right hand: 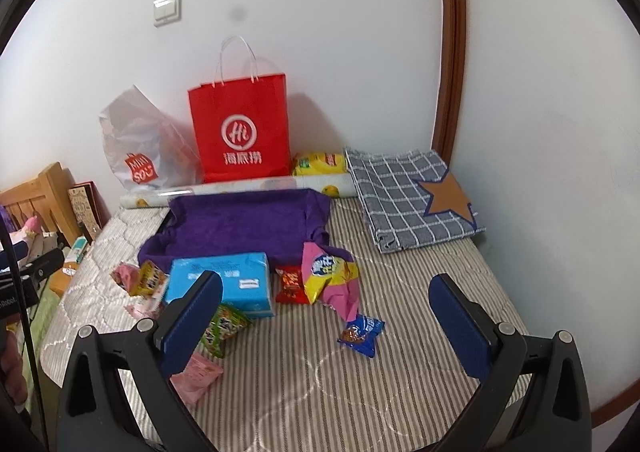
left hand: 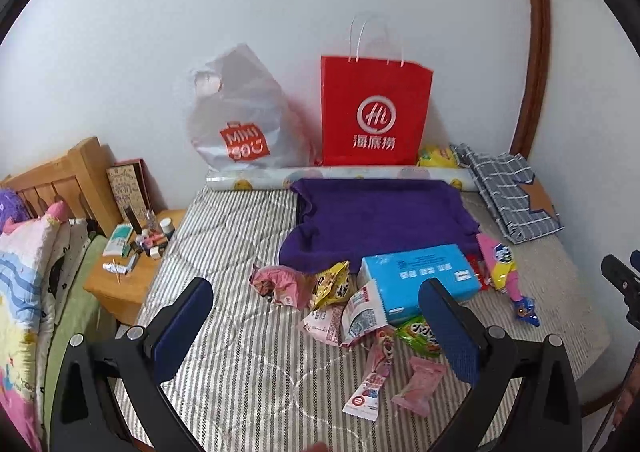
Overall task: Organize snacks
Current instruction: 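Reach down and grasp the small blue snack wrapper with the right tool, then grasp the pink snack wrapper with the left tool while the right tool holds the blue wrapper, then carry both wrappers onto the purple towel while the right tool releases the blue wrapper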
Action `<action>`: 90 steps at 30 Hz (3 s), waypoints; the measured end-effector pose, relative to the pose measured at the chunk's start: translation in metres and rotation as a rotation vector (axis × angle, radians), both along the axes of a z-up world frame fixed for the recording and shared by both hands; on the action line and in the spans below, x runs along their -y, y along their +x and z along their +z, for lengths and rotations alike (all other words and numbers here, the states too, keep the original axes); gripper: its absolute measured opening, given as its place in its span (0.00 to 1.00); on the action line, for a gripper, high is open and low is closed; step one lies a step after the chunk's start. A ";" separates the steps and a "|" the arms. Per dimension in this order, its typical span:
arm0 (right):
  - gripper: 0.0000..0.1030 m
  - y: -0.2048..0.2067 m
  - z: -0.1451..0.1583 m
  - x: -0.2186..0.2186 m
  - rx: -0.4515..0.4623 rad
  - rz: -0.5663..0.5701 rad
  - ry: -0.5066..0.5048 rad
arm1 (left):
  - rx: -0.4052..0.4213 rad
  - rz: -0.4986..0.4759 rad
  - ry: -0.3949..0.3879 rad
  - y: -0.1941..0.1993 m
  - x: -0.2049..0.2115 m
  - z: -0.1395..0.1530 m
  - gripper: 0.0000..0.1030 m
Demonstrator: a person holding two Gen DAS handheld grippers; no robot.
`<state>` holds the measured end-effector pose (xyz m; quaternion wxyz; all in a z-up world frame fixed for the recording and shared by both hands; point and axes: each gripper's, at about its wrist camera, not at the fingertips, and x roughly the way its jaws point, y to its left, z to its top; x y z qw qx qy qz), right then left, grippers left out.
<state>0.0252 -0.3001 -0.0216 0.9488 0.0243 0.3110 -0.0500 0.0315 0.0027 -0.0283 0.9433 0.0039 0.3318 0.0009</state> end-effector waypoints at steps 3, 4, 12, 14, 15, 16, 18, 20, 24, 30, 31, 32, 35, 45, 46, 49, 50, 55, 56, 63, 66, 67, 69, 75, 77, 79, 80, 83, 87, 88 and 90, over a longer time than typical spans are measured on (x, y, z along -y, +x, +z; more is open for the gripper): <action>0.92 0.016 -0.020 0.008 -0.052 -0.012 0.018 | -0.037 0.005 0.003 0.016 -0.001 -0.019 1.00; 0.90 0.022 -0.029 0.012 -0.073 -0.019 0.024 | -0.047 0.006 0.006 0.021 -0.001 -0.025 1.00; 0.77 0.055 -0.101 0.052 -0.213 -0.066 0.076 | -0.131 0.002 0.003 0.058 -0.001 -0.071 1.00; 0.74 0.062 -0.116 0.058 -0.237 -0.074 0.078 | -0.150 0.000 0.004 0.067 -0.001 -0.079 1.00; 0.72 0.068 -0.126 0.061 -0.253 -0.082 0.081 | -0.155 -0.002 0.004 0.071 -0.001 -0.082 1.00; 0.71 0.072 -0.133 0.063 -0.266 -0.086 0.089 | -0.157 -0.002 0.006 0.075 -0.001 -0.086 1.00; 0.70 0.079 -0.143 0.067 -0.288 -0.089 0.103 | -0.162 0.002 0.011 0.081 -0.002 -0.090 1.00; 0.69 0.086 -0.155 0.069 -0.314 -0.089 0.113 | -0.162 0.005 0.015 0.087 -0.005 -0.094 1.00; 0.63 0.099 -0.178 0.073 -0.366 -0.093 0.122 | -0.167 0.013 0.004 0.096 -0.010 -0.098 1.00; 0.61 0.108 -0.190 0.070 -0.369 -0.094 0.097 | -0.182 0.022 -0.004 0.106 -0.016 -0.103 1.00; 0.58 0.109 -0.191 0.068 -0.371 -0.094 0.081 | -0.183 0.023 -0.004 0.107 -0.016 -0.104 1.00; 0.57 0.108 -0.191 0.066 -0.368 -0.092 0.070 | -0.185 0.024 -0.003 0.107 -0.017 -0.105 1.00; 0.46 0.105 -0.189 0.060 -0.360 -0.059 0.046 | -0.194 0.024 0.000 0.108 -0.020 -0.109 1.00; 0.42 0.086 -0.177 0.061 -0.343 -0.056 0.067 | -0.213 0.000 -0.011 0.116 -0.024 -0.118 1.00; 0.42 0.085 -0.175 0.061 -0.341 -0.055 0.065 | -0.209 0.001 -0.019 0.117 -0.026 -0.118 1.00; 0.42 0.084 -0.169 0.061 -0.333 -0.054 0.059 | -0.202 0.020 -0.063 0.121 -0.037 -0.116 1.00; 0.42 0.084 -0.167 0.061 -0.331 -0.054 0.057 | -0.200 0.022 -0.080 0.122 -0.041 -0.115 1.00; 0.42 0.087 -0.158 0.057 -0.316 -0.054 0.047 | -0.195 0.033 -0.083 0.131 -0.049 -0.114 1.00; 0.42 0.088 -0.156 0.056 -0.311 -0.052 0.045 | -0.198 0.033 -0.080 0.133 -0.050 -0.115 1.00; 0.42 0.091 -0.149 0.051 -0.292 -0.046 0.052 | -0.252 0.045 -0.070 0.149 -0.058 -0.141 0.92; 0.42 0.094 -0.147 0.047 -0.290 -0.043 0.051 | -0.279 0.033 -0.082 0.154 -0.059 -0.153 0.89; 0.42 0.095 -0.146 0.046 -0.291 -0.042 0.052 | -0.281 0.027 -0.081 0.155 -0.059 -0.156 0.88; 0.42 0.097 -0.145 0.046 -0.291 -0.041 0.054 | -0.287 0.016 -0.077 0.157 -0.057 -0.161 0.84; 0.42 0.100 -0.140 0.039 -0.286 -0.038 0.048 | -0.296 -0.013 -0.097 0.158 -0.057 -0.169 0.62; 0.42 0.099 -0.138 0.036 -0.281 -0.033 0.044 | -0.287 -0.035 -0.101 0.153 -0.058 -0.167 0.60; 0.42 0.098 -0.135 0.033 -0.278 -0.026 0.044 | -0.272 -0.034 -0.103 0.147 -0.061 -0.162 0.59; 0.42 0.096 -0.133 0.032 -0.275 -0.023 0.045 | -0.266 -0.033 -0.110 0.145 -0.063 -0.159 0.59; 0.42 0.092 -0.126 0.029 -0.262 -0.014 0.060 | -0.250 -0.021 -0.126 0.138 -0.070 -0.148 0.59; 0.42 0.084 -0.114 0.022 -0.239 -0.002 0.061 | -0.220 -0.013 -0.119 0.121 -0.075 -0.127 0.59; 0.42 0.082 -0.112 0.021 -0.235 0.002 0.060 | -0.214 -0.014 -0.120 0.117 -0.075 -0.122 0.59; 0.42 0.079 -0.105 0.017 -0.225 0.014 0.070 | -0.201 -0.019 -0.129 0.108 -0.075 -0.111 0.59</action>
